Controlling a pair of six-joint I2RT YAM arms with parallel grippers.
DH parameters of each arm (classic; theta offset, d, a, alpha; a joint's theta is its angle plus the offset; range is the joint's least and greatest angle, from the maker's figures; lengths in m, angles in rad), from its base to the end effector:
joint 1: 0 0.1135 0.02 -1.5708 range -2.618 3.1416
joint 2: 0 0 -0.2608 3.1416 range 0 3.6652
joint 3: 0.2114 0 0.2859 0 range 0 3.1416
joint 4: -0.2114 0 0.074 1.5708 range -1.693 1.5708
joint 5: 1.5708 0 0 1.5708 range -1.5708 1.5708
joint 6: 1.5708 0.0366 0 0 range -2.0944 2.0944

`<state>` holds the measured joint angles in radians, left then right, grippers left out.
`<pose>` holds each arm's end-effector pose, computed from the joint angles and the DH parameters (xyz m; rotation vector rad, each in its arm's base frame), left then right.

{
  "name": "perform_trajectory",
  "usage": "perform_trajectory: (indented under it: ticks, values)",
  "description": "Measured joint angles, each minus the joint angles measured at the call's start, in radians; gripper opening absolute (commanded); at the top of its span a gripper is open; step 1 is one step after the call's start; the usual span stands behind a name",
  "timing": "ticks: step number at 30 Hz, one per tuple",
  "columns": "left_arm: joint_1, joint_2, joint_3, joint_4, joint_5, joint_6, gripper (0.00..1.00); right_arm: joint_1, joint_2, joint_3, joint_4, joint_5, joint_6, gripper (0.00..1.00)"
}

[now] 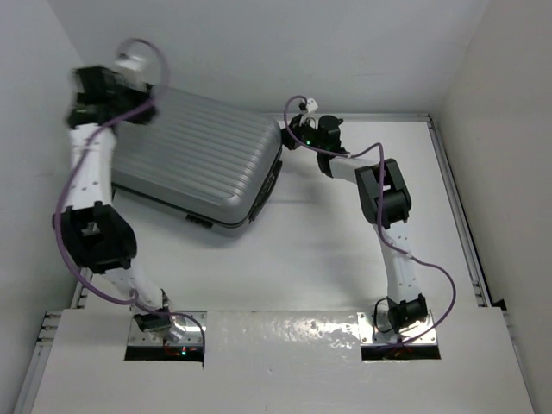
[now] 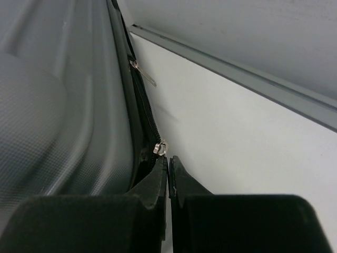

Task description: Pack the luggage

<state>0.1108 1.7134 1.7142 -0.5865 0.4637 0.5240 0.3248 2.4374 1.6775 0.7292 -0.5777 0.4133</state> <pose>0.4247 0.0308 0.3729 0.6825 1.9755 -0.1178 0.5313 0.2000 0.1301 -0.3971 1.6490 1.0218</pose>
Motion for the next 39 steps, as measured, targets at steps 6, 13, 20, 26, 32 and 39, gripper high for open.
perform_trajectory:
  ticks: [6, 13, 20, 26, 32, 39]
  values:
    - [0.542, 0.013, 0.204, -0.071, -0.247, -0.182, 0.29, 0.020, 0.002, -0.085, 0.166, 0.016, 0.068, 0.00]
    - [0.541, 0.032, -0.330, -0.129, -0.433, -0.164, 0.32, 0.055, -0.051, -0.245, 0.316, 0.041, 0.107, 0.00]
    - [0.417, 0.380, 0.089, -0.025, -0.502, -0.073, 0.35, 0.085, -0.242, -0.494, 0.267, 0.054, 0.035, 0.00]
    - [0.254, 0.358, 0.057, 0.056, -0.411, 0.164, 0.35, 0.222, -0.474, -0.753, 0.179, 0.131, -0.042, 0.00]
    - [0.155, 0.265, -0.030, 0.066, -0.253, 0.254, 0.35, 0.363, -0.588, -0.981, 0.279, 0.150, 0.043, 0.00]
    - [0.091, 0.191, -0.097, 0.122, -0.207, 0.185, 0.33, 0.383, -0.647, -1.058, 0.286, 0.122, 0.054, 0.00]
